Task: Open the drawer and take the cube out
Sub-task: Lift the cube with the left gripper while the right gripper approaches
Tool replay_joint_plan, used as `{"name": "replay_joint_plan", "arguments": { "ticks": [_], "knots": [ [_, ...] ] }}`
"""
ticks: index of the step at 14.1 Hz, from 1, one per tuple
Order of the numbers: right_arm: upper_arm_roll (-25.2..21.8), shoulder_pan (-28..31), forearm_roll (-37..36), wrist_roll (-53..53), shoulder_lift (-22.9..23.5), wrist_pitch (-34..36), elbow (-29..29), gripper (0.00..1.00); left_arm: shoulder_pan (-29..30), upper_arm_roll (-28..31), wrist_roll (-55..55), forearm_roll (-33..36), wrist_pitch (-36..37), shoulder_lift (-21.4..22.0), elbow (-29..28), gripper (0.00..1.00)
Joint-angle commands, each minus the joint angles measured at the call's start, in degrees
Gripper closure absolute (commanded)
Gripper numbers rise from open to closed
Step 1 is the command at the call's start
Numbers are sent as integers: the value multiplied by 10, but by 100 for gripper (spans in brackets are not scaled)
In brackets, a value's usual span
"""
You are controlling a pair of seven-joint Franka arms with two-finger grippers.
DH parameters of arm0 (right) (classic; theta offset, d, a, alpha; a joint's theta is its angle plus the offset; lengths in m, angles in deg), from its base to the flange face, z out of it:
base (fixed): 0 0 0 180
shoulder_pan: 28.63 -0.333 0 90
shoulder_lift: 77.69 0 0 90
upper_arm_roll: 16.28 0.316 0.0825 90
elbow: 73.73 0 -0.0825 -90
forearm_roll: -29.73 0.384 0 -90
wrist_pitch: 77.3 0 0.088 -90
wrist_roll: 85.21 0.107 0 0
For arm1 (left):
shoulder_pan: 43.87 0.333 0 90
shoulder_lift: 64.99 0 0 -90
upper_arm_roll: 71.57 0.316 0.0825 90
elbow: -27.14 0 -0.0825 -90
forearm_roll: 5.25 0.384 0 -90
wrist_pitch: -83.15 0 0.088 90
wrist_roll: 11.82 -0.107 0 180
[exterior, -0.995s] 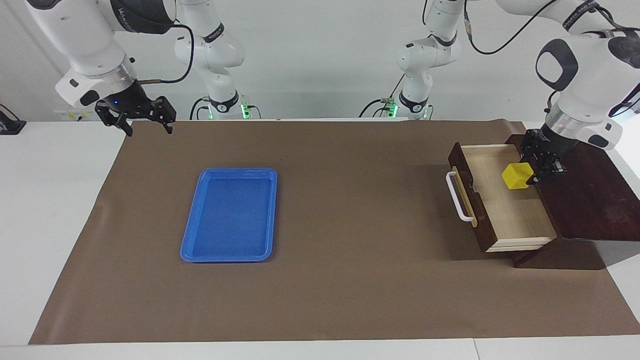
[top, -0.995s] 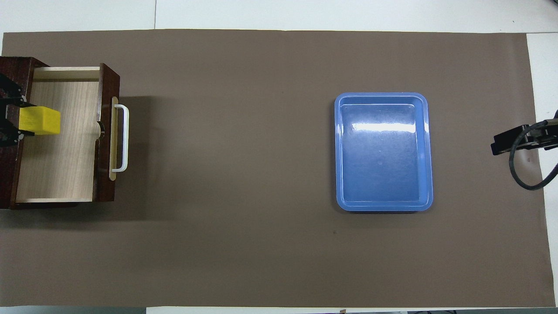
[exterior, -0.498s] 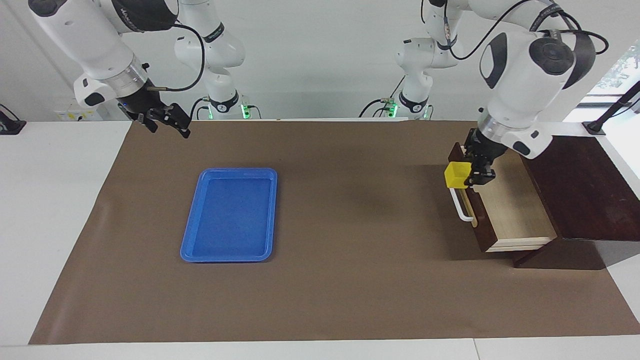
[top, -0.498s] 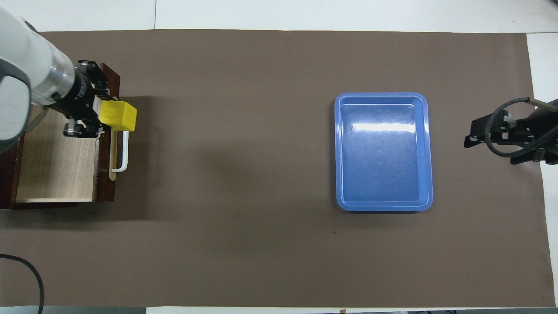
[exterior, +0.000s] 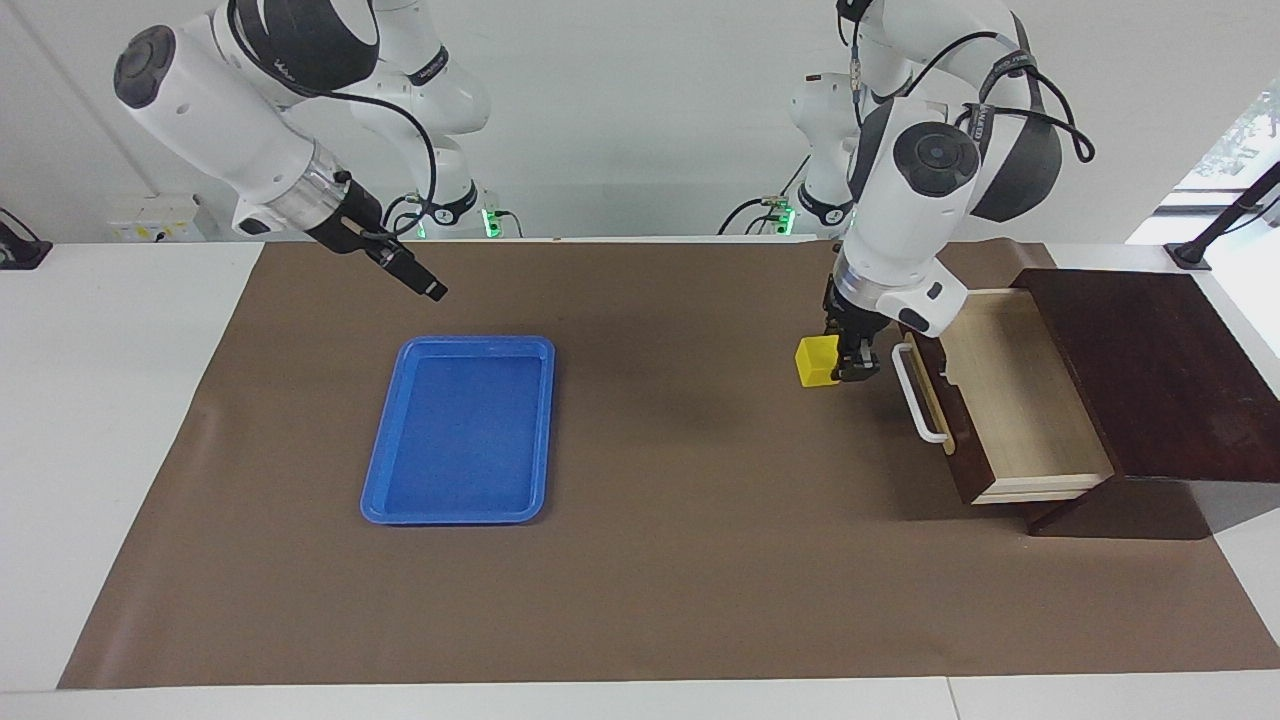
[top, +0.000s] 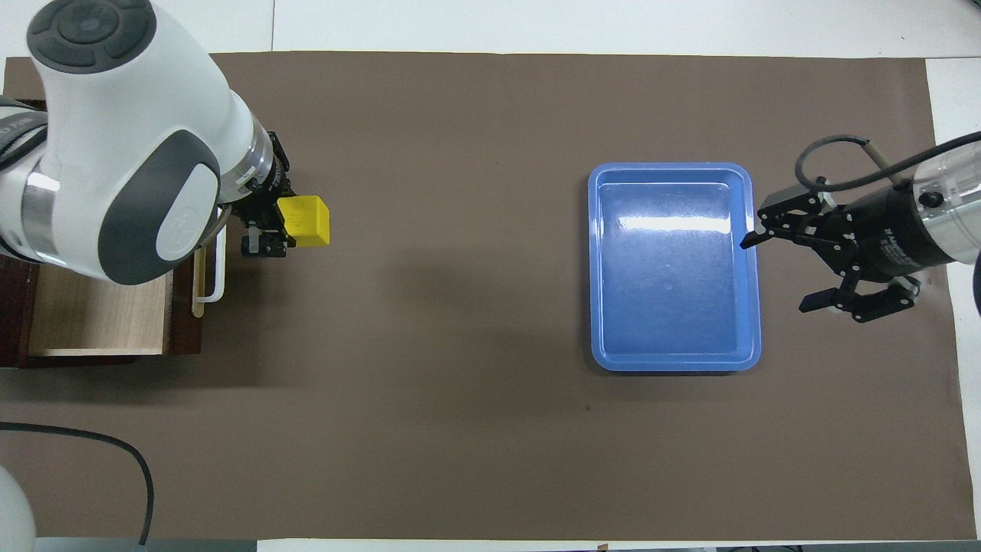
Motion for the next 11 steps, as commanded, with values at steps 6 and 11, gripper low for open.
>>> {"name": "replay_joint_plan", "arguments": {
  "ticks": [6,11],
  "knots": [
    [-1,-77,201,183,78,-179,-48,0,-20,8,35,-32,-20,-7,17,100],
    [-2,-134,289,220,142,-242,-23,0,-27,7,49,-33,-35,-7,16,100]
  ]
}}
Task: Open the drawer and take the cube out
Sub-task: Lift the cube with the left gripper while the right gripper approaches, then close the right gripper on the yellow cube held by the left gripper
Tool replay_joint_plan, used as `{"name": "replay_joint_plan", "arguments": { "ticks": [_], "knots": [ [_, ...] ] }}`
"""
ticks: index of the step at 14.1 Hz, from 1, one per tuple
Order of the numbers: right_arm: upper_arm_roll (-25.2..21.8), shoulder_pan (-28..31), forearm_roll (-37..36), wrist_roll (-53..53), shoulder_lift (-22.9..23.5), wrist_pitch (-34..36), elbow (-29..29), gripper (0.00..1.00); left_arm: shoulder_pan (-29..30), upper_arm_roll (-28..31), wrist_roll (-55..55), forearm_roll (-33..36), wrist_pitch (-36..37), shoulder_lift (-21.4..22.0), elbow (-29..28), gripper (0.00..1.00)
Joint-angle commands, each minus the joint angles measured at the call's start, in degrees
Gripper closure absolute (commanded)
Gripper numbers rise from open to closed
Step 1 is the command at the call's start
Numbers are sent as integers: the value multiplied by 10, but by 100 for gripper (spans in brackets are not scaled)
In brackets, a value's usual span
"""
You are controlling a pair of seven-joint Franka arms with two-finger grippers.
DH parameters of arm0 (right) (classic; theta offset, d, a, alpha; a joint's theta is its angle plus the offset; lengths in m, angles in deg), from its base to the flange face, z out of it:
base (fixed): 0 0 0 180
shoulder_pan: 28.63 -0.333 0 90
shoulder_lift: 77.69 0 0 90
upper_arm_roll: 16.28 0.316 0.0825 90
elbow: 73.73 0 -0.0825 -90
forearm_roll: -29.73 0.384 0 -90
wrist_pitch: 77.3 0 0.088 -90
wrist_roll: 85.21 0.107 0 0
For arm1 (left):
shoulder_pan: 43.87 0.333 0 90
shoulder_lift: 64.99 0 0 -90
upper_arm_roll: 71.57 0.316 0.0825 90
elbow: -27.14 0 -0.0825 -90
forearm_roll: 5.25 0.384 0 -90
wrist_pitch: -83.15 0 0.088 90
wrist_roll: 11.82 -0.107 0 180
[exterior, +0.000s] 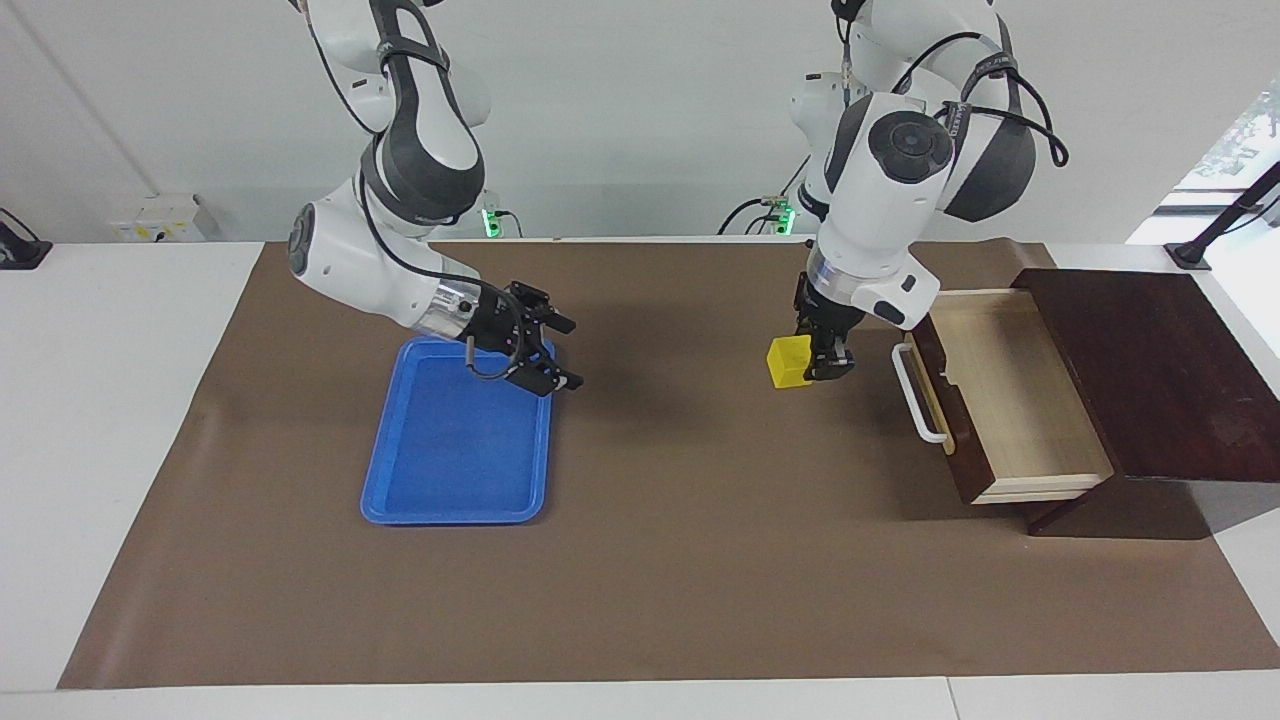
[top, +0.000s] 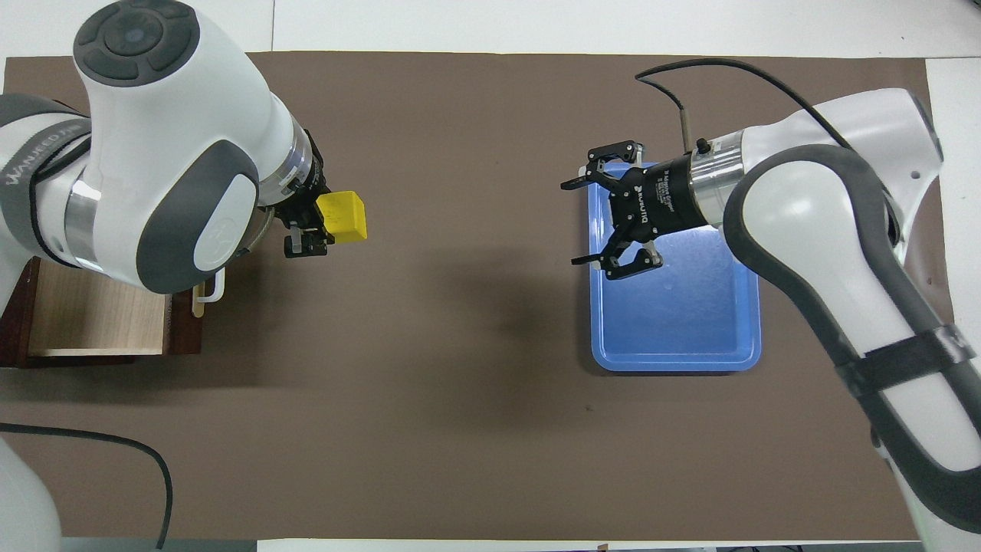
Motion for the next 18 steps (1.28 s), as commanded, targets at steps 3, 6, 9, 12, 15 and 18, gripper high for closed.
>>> {"name": "replay_joint_plan", "arguments": {
  "ticks": [3,6,9,12,15,18],
  "knots": [
    [-2,-63,44,31,94,-50,70,0,-15,8,14,-12,-10,-7,12,100],
    [-2,-84,60,54,149,-74,135,0,-20,8,16,-11,-12,-7,12,100],
    [-2,-126,67,90,183,-123,176,0,-28,8,25,-11,-13,-7,12,100],
    [-2,-172,63,97,184,-163,176,0,-37,8,38,-11,-26,-7,12,100],
    [-3,-177,59,108,184,-161,177,0,-37,8,41,-12,-32,-6,10,100],
    [-3,-179,56,119,186,-163,180,0,-37,8,41,-11,-35,-6,8,100]
  ]
}}
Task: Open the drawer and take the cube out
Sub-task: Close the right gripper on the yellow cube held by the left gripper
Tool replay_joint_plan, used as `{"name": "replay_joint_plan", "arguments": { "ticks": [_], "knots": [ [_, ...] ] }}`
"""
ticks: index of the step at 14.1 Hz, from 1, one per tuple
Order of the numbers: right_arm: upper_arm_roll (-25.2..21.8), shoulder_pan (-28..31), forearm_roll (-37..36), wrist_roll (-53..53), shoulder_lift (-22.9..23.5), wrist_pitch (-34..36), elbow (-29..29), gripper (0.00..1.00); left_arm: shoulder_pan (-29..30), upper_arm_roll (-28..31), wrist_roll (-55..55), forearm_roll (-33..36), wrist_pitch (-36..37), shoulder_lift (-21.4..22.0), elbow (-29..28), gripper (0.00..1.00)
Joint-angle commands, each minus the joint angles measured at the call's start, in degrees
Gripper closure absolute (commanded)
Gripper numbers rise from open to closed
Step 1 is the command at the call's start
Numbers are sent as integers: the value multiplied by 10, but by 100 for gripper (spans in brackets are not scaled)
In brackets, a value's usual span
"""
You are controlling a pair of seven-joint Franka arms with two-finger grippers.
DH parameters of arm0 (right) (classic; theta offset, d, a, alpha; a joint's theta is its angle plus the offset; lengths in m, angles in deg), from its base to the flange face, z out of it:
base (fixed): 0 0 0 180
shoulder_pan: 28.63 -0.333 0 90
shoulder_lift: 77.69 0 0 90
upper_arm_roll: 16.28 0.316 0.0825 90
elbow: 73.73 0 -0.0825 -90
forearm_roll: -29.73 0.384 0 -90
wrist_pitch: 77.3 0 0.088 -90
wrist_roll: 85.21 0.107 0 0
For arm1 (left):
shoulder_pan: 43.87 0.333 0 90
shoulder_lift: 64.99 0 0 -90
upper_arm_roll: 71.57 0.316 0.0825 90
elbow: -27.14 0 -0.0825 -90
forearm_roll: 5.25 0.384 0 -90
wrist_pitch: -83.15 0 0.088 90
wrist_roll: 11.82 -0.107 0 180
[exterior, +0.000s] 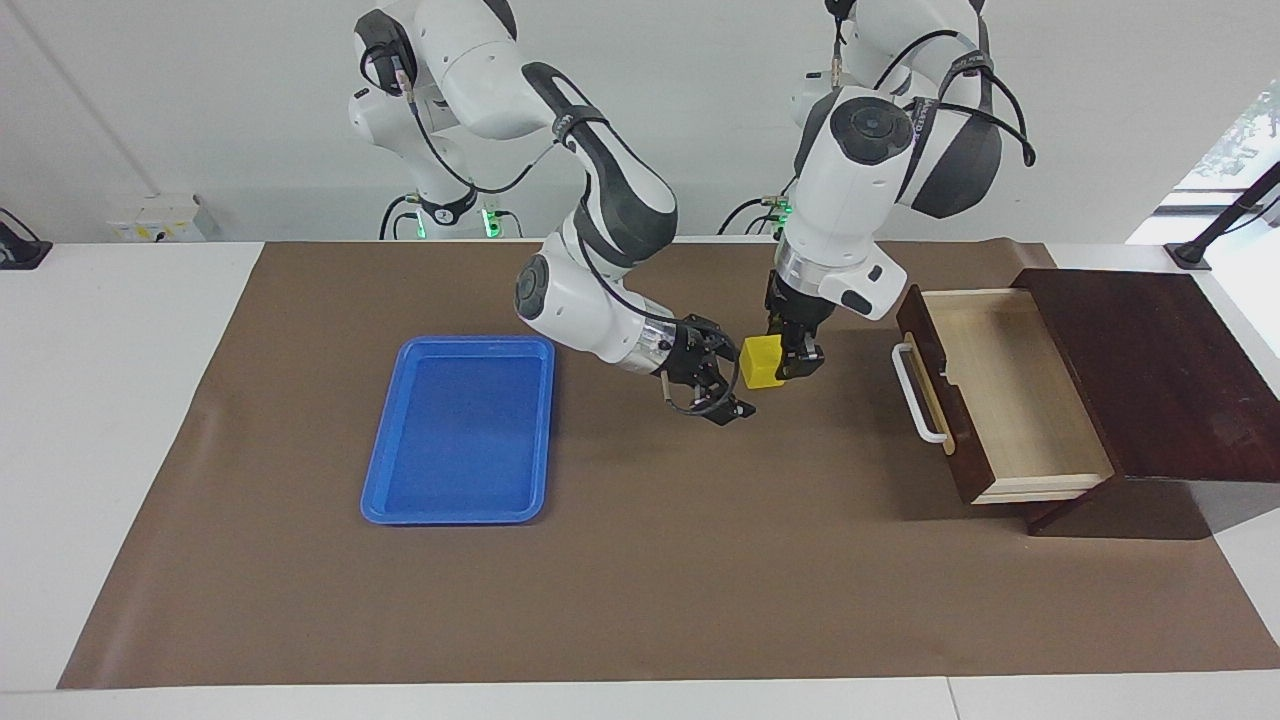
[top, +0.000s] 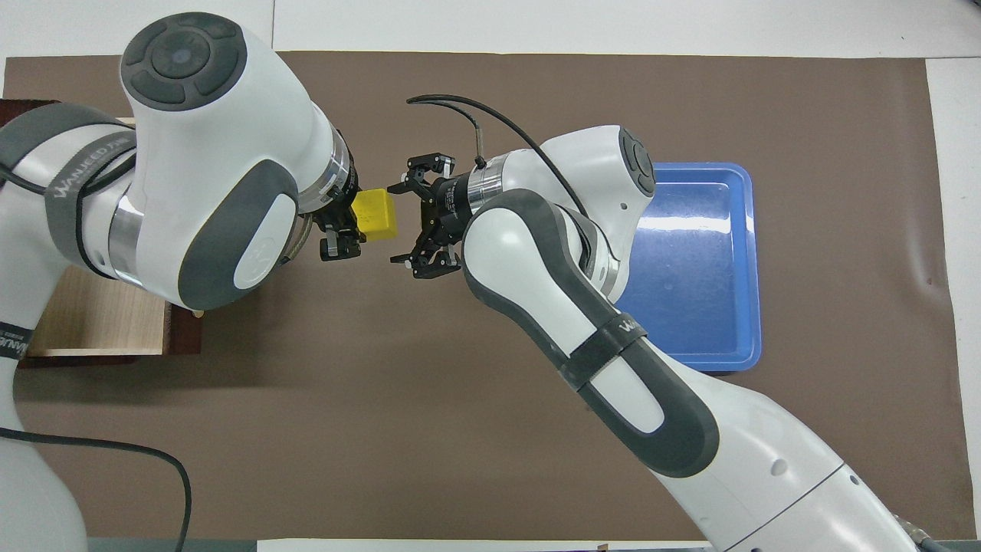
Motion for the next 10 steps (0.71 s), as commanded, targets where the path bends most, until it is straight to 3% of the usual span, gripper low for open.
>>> {"name": "replay_joint_plan", "arguments": {
  "ticks": [1,10],
  "knots": [
    [-1,-3,-5,28,9,3,16,0,-8,8,7,-9,-5,-5,8,100],
    [-1,-13,-37,65,24,20,60,0,-8,8,6,-6,-16,-3,-6,100]
  ]
}}
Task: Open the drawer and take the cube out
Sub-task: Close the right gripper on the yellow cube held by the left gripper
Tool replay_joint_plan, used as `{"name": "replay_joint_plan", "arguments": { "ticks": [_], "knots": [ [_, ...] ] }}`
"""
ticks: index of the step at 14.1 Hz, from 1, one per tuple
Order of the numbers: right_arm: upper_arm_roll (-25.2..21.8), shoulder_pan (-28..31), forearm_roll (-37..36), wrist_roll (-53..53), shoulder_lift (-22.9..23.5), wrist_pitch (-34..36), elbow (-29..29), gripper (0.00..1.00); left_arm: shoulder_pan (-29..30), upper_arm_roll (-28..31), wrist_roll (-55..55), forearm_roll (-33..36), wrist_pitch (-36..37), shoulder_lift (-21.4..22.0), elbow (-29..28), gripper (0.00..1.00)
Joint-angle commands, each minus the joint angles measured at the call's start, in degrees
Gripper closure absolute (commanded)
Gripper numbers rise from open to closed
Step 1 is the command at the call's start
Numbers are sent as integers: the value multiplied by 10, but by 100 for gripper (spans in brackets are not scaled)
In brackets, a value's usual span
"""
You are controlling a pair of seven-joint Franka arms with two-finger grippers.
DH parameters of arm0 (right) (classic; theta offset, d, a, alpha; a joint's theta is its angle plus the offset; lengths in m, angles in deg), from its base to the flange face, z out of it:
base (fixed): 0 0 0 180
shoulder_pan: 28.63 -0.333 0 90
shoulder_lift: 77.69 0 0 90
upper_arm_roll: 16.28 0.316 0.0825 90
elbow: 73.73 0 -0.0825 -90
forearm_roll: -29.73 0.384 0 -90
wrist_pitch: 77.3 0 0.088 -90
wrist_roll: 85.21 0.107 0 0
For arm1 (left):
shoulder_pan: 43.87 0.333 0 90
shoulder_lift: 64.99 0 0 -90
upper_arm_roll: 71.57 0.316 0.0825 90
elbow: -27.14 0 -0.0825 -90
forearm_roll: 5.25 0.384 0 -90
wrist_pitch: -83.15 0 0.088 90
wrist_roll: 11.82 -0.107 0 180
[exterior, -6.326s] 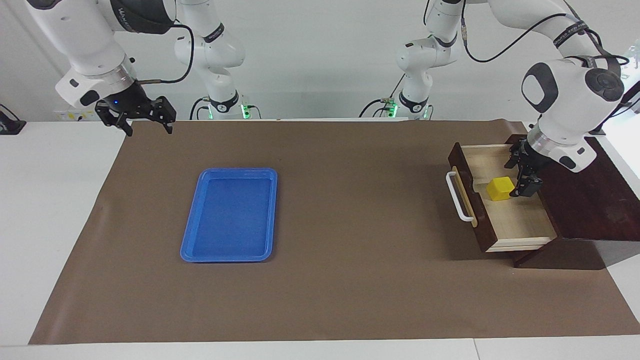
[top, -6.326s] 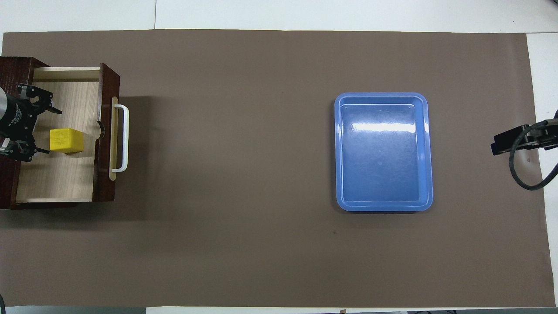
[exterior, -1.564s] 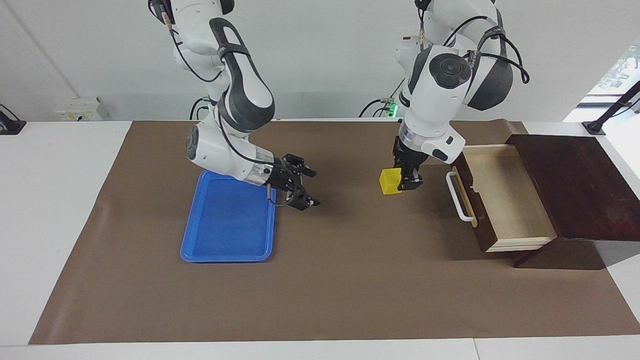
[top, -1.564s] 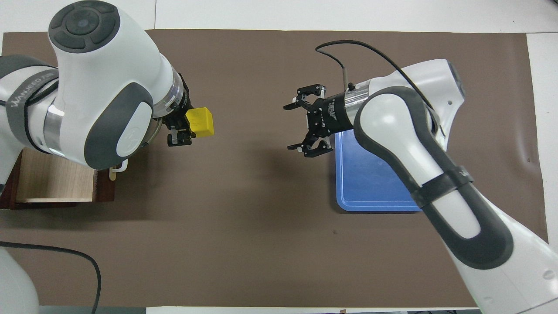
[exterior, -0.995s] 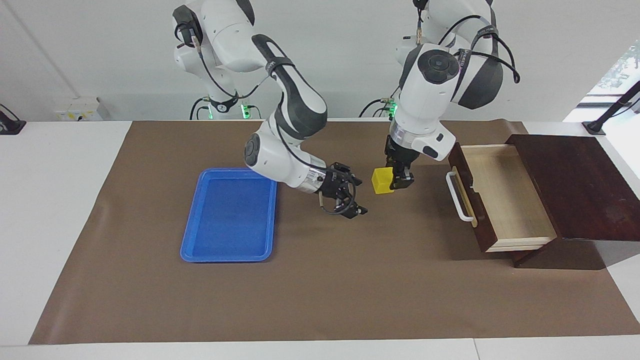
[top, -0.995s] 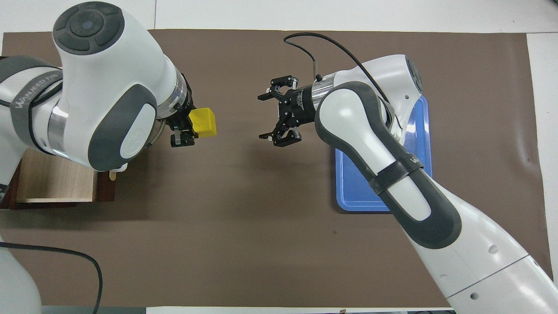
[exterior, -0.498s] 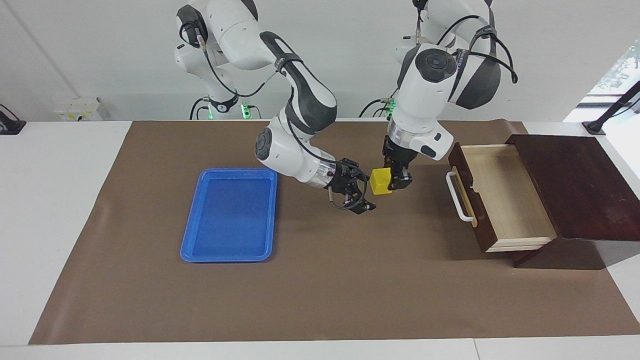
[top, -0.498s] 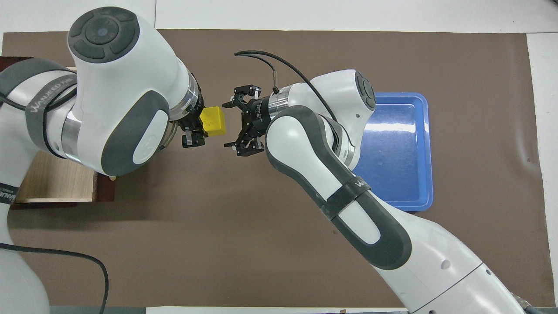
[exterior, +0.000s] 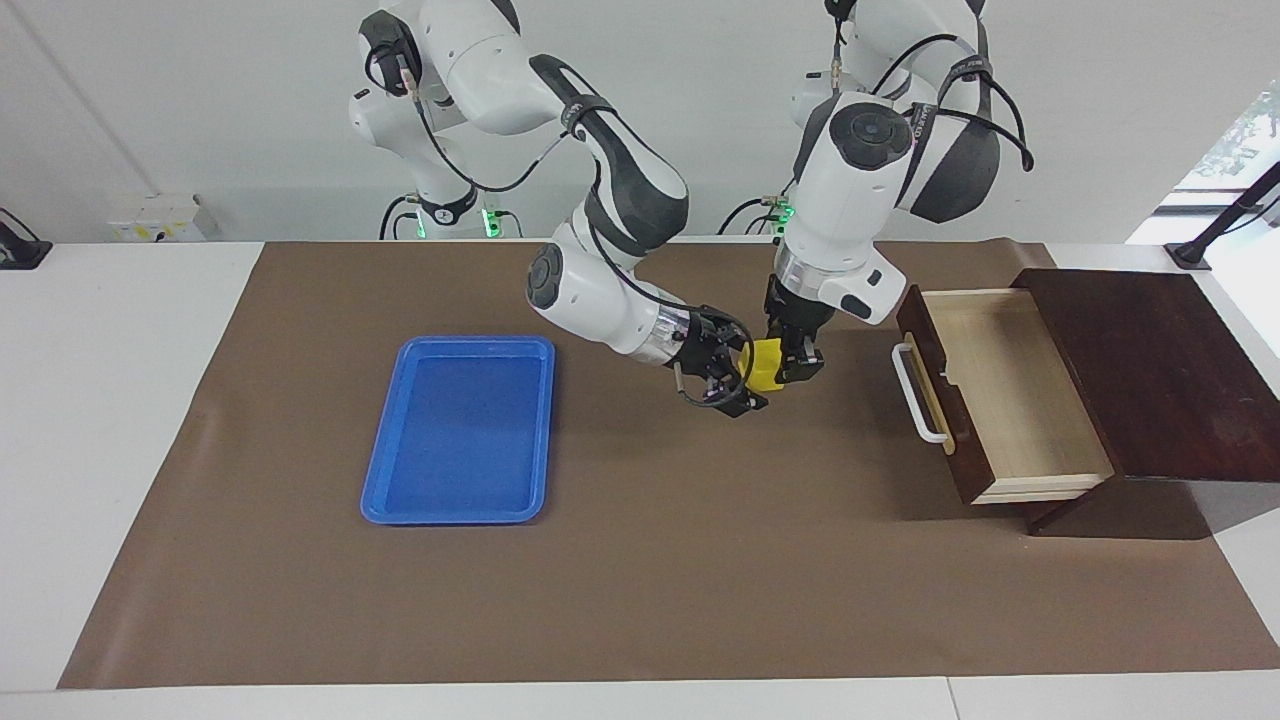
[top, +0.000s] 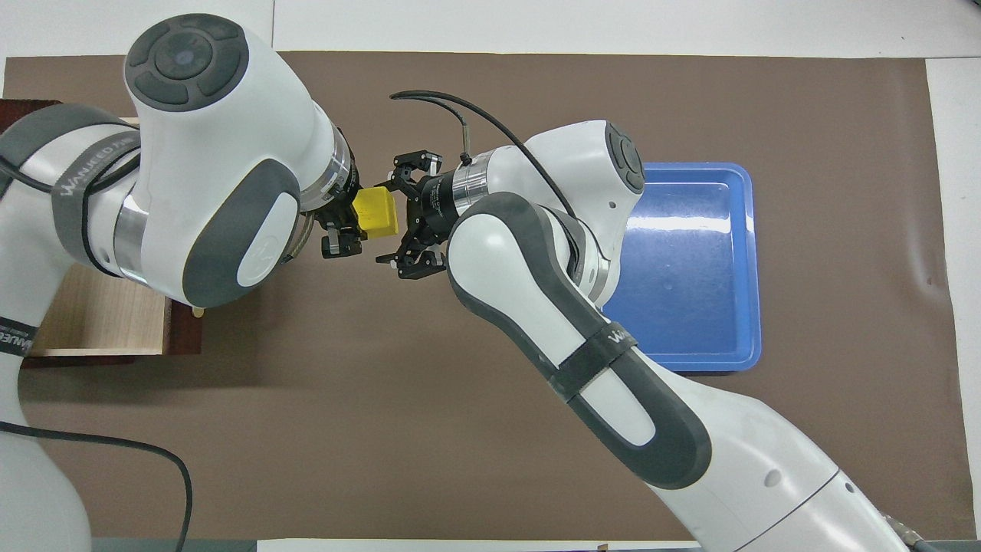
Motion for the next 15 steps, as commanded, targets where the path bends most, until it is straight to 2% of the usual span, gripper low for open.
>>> {"name": "replay_joint_plan", "arguments": {
  "ticks": [1,13,14,15],
  "knots": [
    [1,1,-28,25,19,14,32,0,-8,7,6,-6,-9,1,-3,100],
    [1,0,-37,39,20,7,33,0,-8,7,6,-5,-8,1,-5,100],
    [1,0,-37,44,20,5,33,4,-7,7,6,-4,-8,1,-5,100],
    [2,1,-37,51,20,5,35,18,-7,7,6,-4,-8,1,-7,100]
  ]
}}
